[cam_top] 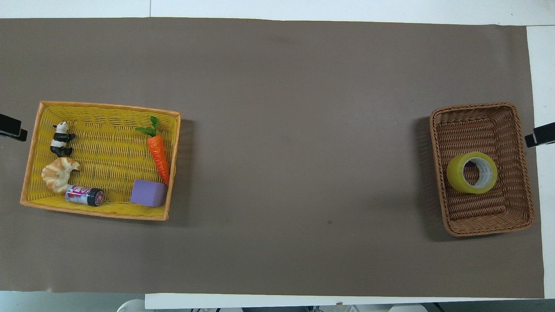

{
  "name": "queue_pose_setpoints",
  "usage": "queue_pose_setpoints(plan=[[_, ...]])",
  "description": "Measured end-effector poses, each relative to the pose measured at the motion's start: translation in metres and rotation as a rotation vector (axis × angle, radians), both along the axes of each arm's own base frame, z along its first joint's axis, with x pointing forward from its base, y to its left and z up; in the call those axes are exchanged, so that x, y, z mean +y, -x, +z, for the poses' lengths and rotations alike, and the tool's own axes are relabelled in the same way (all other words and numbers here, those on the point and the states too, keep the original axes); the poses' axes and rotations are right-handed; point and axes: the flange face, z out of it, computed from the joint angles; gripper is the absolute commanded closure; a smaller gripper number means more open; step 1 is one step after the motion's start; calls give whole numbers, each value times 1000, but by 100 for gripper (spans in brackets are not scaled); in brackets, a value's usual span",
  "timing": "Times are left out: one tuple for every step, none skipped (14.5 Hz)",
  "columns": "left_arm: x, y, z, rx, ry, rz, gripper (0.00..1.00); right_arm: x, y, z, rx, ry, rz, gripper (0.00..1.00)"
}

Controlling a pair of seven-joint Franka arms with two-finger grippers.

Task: Move tape to another basket

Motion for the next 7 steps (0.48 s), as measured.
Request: queue_pose_setpoints(plan=[[-4, -1, 0, 2, 0, -6, 0, 4, 2, 10, 12, 4, -6, 0], [-5, -2, 0, 7, 0, -9, 0, 10, 3, 18, 27, 5, -18, 0], [-5, -2, -1, 10, 0, -9, 0, 18, 2, 24, 39, 9, -32, 0], [-5, -2, -1, 12, 0, -8, 0, 24, 1, 26, 50, 12, -41, 0], [-5, -2, -2, 14, 0, -8, 0, 30, 0, 24, 62, 13, -41, 0], [-4, -2, -2, 15, 0, -8, 0, 35, -1, 23, 67, 14, -37, 0], [-4, -2, -3, 17, 1, -7, 0, 37, -1, 22, 68, 15, -37, 0]])
